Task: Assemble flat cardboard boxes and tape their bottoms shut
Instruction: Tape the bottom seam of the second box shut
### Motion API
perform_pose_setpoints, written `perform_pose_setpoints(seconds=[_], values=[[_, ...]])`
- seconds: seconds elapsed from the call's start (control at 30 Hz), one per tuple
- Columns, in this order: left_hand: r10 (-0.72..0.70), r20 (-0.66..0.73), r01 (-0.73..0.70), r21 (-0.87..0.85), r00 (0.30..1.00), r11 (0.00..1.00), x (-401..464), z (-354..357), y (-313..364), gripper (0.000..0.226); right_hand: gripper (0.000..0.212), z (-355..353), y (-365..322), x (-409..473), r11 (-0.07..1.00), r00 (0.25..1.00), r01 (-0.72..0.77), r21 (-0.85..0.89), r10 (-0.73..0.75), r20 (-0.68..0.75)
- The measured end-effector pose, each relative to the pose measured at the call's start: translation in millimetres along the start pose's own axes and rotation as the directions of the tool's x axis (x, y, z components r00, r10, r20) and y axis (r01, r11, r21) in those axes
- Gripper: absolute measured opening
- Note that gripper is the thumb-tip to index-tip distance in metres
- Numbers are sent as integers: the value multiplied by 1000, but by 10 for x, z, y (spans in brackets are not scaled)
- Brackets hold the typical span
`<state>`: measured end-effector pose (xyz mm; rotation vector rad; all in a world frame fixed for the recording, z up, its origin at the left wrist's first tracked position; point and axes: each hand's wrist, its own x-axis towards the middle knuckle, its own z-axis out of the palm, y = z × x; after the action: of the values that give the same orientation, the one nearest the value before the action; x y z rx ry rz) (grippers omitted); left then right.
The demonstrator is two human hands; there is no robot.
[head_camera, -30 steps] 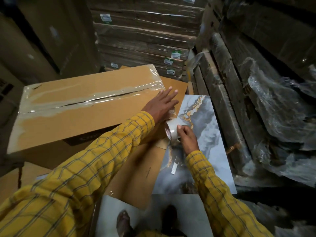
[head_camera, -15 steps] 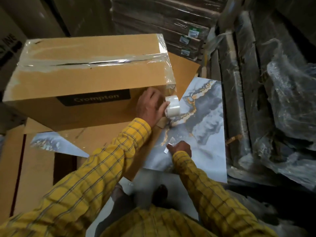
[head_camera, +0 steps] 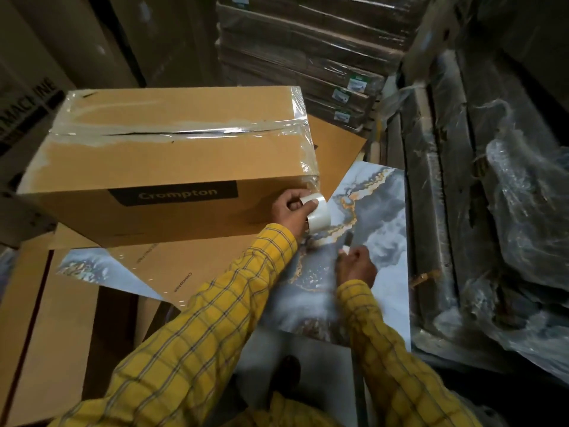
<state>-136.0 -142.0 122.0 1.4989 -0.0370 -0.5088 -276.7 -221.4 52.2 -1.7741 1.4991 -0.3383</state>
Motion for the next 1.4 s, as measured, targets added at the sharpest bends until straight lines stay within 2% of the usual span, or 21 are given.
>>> perform_pose_setpoints(seconds=[0.07,0.1,0.2,0.27,0.33,0.43,0.5,0.6,0.8,0.87,0.93,1.0,1.07,1.13,1.2,1.23,1.3,1.4], values=[[-85,22,86,-100,996,991,4,-12,22,30,15,-229,-258,132,965,974,220,140,-211,-78],[-102,25,105,-119,994,987,13,-27,25,30,13,-333,-397,174,919,929,367,143,-354,-109],[-80,7,80,-107,997,991,56,-59,0,28,11,-568,-839,213,664,658,747,6,-739,-144],[-42,-22,40,-101,999,994,44,-50,-25,24,12,-623,-1097,178,483,475,868,-118,-875,-92],[19,-69,-26,-103,997,994,22,-23,-69,18,10,-591,-1263,148,338,346,907,-251,-938,-11],[81,-155,-99,-113,985,989,-40,16,-98,5,9,-509,-1370,132,222,260,920,-323,-962,79],[95,-196,-112,-77,976,991,-82,43,-90,7,16,-466,-1396,127,172,225,924,-342,-967,121],[121,-225,-130,-23,967,991,-100,67,-105,14,23,-414,-1389,136,135,207,922,-362,-964,166],[121,-236,-123,6,964,992,-144,74,-59,7,21,-358,-1338,250,63,170,891,-450,-965,202],[91,-245,-98,-14,965,995,-127,34,-72,13,31,-335,-1241,378,54,196,855,-516,-955,223],[64,-250,-74,-31,966,997,-112,-57,-131,18,31,-344,-1080,539,135,292,837,-530,-930,225],[46,-194,-59,-66,980,996,-143,-161,-171,15,15,-361,-876,685,320,434,831,-455,-885,170],[34,-65,-42,-127,997,991,-190,-235,-172,1,5,-344,-669,772,561,605,777,-285,-791,94],[63,21,-60,-130,998,990,-208,-270,-125,9,7,-263,-469,750,804,805,593,-46,-590,56],[100,65,-92,-105,993,990,-180,-292,-70,8,8,-130,-279,645,944,940,310,115,-322,113],[116,82,-109,-90,990,990,-169,-302,-33,7,11,-47,-165,602,974,967,184,130,-203,152],[137,92,-134,-39,986,990,-130,-327,1,6,23,124,77,511,998,973,26,52,-37,227],[164,139,-167,5,977,986,-98,-377,38,3,27,346,334,373,998,960,-43,-42,53,275]])
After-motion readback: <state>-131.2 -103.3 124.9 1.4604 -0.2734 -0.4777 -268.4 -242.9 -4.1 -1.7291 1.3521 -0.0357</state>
